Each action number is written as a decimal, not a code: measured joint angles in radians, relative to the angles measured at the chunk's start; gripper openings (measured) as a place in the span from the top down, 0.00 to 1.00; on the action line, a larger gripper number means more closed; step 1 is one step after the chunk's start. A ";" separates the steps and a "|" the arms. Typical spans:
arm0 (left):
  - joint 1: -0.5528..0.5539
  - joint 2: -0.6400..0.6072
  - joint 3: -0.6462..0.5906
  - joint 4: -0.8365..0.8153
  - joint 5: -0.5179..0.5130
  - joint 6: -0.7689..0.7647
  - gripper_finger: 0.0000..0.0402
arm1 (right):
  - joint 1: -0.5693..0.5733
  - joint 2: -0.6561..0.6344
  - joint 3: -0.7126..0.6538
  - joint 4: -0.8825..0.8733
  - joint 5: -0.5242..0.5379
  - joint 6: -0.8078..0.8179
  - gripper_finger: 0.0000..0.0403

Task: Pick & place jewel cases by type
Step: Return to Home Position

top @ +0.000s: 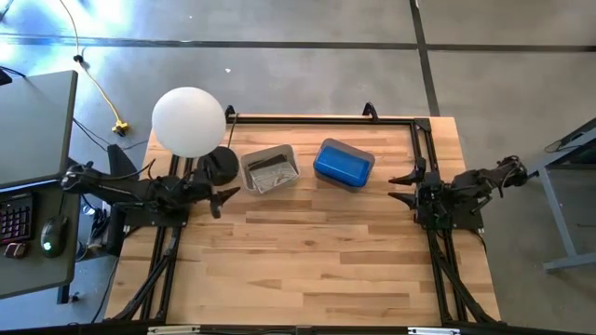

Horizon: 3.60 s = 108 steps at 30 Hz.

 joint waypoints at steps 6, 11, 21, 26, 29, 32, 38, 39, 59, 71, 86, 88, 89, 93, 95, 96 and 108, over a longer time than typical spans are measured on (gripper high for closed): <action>0.000 -0.117 -0.010 -0.078 0.087 -0.017 0.44 | 0.000 0.001 0.000 -0.004 0.003 0.003 0.55; 0.000 -0.146 -0.011 -0.095 0.226 0.022 0.44 | 0.000 0.002 0.000 -0.004 0.002 0.003 0.55; 0.000 -0.083 -0.012 -0.103 0.252 0.025 0.44 | 0.000 0.002 0.000 -0.004 0.002 0.003 0.55; 0.000 -0.084 -0.013 -0.102 0.252 0.025 0.44 | 0.000 0.002 0.000 -0.004 0.001 0.003 0.55; 0.000 -0.083 -0.013 -0.103 0.252 0.024 0.44 | 0.000 0.002 0.000 -0.004 0.001 0.003 0.55; 0.000 -0.084 -0.013 -0.103 0.252 0.024 0.44 | 0.000 0.002 0.000 -0.004 0.001 0.003 0.55; 0.000 -0.084 -0.013 -0.103 0.251 0.024 0.44 | 0.000 0.002 0.000 -0.004 0.001 0.003 0.55; 0.000 -0.084 -0.013 -0.103 0.251 0.024 0.44 | 0.000 0.002 0.000 -0.004 0.001 0.003 0.55; 0.000 -0.084 -0.013 -0.102 0.250 0.024 0.44 | 0.000 0.002 0.000 -0.004 0.001 0.003 0.55; 0.000 -0.084 -0.013 -0.103 0.250 0.024 0.44 | 0.000 0.002 0.000 -0.004 0.001 0.003 0.55; 0.000 -0.082 -0.003 -0.117 0.257 0.028 0.44 | 0.000 0.003 0.000 -0.004 0.001 0.003 0.55; 0.000 -0.082 -0.003 -0.114 0.256 0.025 0.44 | 0.000 0.003 0.000 -0.004 0.001 0.003 0.55; 0.000 -0.082 -0.003 -0.114 0.256 0.025 0.44 | 0.000 0.003 0.000 -0.004 0.001 0.003 0.55; 0.000 -0.082 -0.002 -0.114 0.256 0.025 0.44 | 0.000 0.003 0.000 -0.004 0.001 0.003 0.55; 0.000 -0.082 -0.001 -0.115 0.256 0.025 0.44 | 0.000 0.003 0.000 -0.004 0.001 0.003 0.55; 0.000 -0.082 -0.001 -0.115 0.256 0.024 0.44 | 0.000 0.003 0.000 -0.004 0.001 0.003 0.55; 0.000 -0.082 0.000 -0.118 0.256 0.024 0.44 | 0.000 0.003 0.000 -0.004 0.001 0.003 0.55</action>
